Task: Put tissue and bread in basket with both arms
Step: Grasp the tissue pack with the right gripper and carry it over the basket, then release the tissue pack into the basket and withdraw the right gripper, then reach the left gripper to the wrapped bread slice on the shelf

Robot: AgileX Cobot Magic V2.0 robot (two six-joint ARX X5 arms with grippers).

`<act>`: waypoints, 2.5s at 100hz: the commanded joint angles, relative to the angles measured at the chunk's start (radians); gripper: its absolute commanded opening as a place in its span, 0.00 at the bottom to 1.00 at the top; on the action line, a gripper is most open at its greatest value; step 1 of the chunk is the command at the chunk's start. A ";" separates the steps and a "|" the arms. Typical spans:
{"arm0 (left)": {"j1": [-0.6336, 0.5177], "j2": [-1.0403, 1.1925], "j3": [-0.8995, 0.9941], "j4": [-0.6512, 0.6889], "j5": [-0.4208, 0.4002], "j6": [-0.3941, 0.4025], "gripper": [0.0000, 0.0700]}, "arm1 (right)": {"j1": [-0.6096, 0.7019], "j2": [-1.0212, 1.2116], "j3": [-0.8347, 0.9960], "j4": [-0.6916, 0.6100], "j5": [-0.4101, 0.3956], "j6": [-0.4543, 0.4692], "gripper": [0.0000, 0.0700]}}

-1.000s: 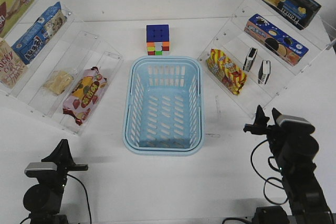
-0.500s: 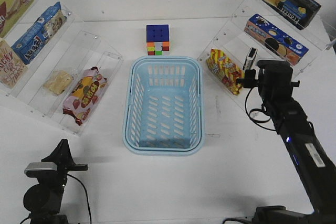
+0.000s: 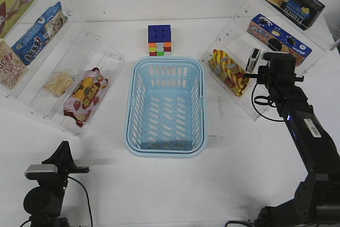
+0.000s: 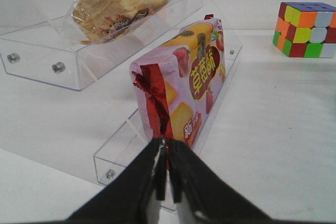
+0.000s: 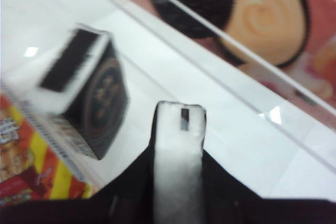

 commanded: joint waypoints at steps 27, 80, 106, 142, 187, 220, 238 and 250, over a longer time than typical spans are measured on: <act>-0.001 -0.002 -0.019 0.010 -0.002 -0.005 0.00 | 0.087 -0.307 0.025 -0.020 -0.350 0.093 0.01; -0.001 -0.002 -0.018 0.017 -0.002 0.005 0.00 | 0.592 -0.192 0.024 -0.080 -0.449 -0.028 0.48; -0.001 -0.002 -0.018 0.018 0.005 -0.204 0.00 | 0.498 -0.309 0.024 -0.089 -0.337 -0.037 0.07; -0.001 0.018 0.109 0.001 0.030 -0.431 0.00 | 0.350 -0.707 -0.422 0.309 -0.352 -0.019 0.00; 0.000 0.676 0.692 -0.283 0.027 0.141 0.04 | 0.352 -0.829 -0.636 0.438 -0.290 0.053 0.00; -0.001 1.088 1.022 -0.335 -0.102 0.380 0.70 | 0.352 -0.829 -0.636 0.436 -0.297 0.061 0.00; -0.001 1.246 1.115 -0.335 -0.161 0.478 0.70 | 0.352 -0.829 -0.636 0.433 -0.297 0.069 0.00; -0.001 1.322 1.140 -0.324 -0.161 0.479 0.70 | 0.352 -0.829 -0.636 0.432 -0.298 0.069 0.00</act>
